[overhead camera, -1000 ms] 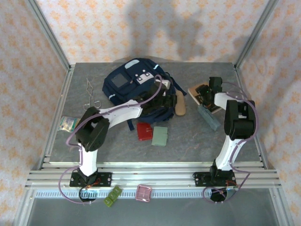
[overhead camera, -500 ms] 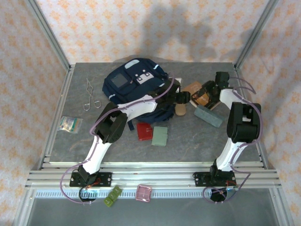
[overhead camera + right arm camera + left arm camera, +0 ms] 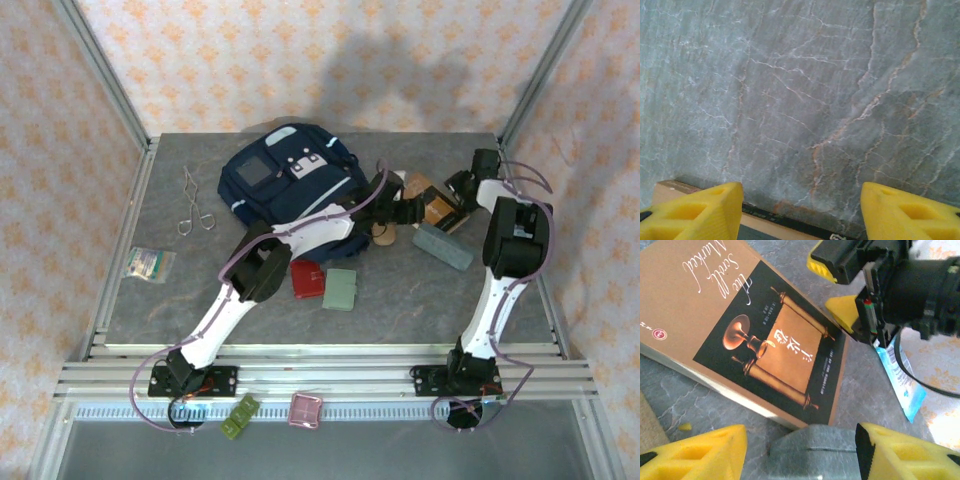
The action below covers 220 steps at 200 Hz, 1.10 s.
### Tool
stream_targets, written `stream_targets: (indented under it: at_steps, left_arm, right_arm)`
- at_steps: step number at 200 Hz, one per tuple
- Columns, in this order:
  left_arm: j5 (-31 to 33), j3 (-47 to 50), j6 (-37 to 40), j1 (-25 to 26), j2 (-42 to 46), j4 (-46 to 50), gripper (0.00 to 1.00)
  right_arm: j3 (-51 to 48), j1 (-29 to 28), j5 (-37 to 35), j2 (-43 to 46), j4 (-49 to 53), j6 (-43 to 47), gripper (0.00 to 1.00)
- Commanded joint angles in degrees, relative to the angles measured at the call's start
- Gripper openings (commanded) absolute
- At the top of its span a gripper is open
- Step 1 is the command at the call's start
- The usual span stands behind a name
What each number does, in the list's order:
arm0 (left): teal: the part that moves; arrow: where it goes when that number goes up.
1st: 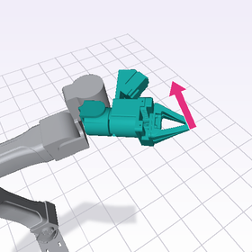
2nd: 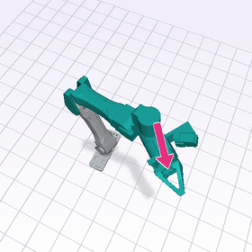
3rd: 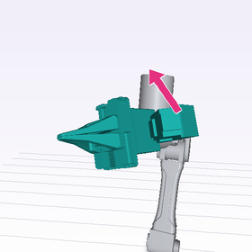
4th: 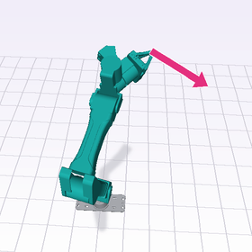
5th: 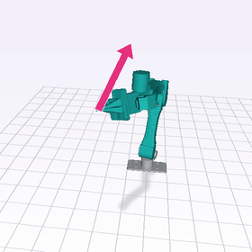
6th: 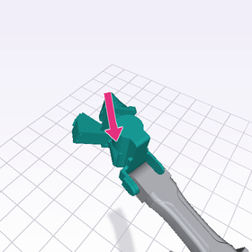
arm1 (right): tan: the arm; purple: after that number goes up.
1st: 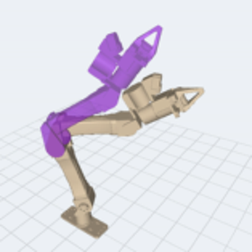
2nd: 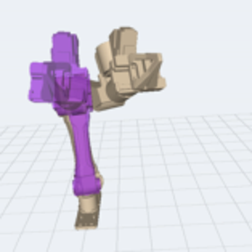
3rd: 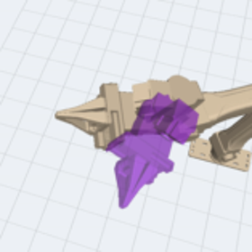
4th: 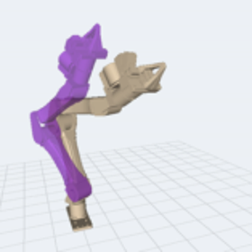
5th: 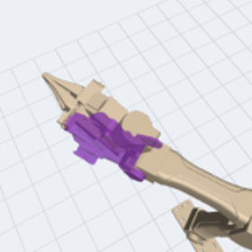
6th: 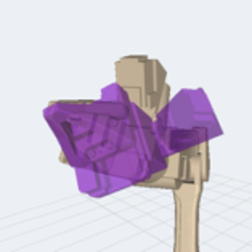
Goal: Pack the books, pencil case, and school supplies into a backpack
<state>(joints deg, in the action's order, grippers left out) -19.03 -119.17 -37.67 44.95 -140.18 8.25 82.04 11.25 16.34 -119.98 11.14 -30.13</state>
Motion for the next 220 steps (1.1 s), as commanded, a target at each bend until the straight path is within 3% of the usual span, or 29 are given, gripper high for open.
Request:
stream_targets:
  at_steps: [1, 24, 69, 107, 169, 195, 220]
  left_arm:
    - [0.61, -6.16, -1.27, -0.29, -3.42, 5.98, 0.61]
    - [0.46, -8.97, -1.53, -0.24, -5.99, 7.86, 0.6]
    - [0.07, -10.37, -1.0, -0.22, -8.25, 9.68, 0.6]
    - [0.54, -10.33, -0.16, 0.04, -9.05, 12.23, 0.57]
    - [-1.4, -8.05, 1.69, 0.38, -9.75, 14.57, 0.33]
    - [-0.25, -8.34, 2.65, 0.62, -9.45, 16.42, 0.35]
    - [5.72, -8.35, 5.57, 1.57, -7.78, 19.33, 0.42]
  right_arm:
    - [-4.91, 0.17, 1.81, 2.69, 2.74, 0.63, 0.62]
    - [-13.68, 0.18, 5.95, 7.99, -0.84, -1.26, 0.61]
    - [-24.2, 0.16, 7.15, 18.02, -2.23, -2.08, 0.6]
    - [-31.16, 0.17, 13.72, 20.68, -5.6, -3.31, 0.59]
    - [-37.65, 0.18, 23.93, 22.58, -12.83, -3.03, 0.57]
    - [-37.48, 0.14, 23.26, 23.31, -11.41, -2.67, 0.55]
    - [-38.59, 0.16, 24.77, 25.26, -12.0, -3.1, 0.54]
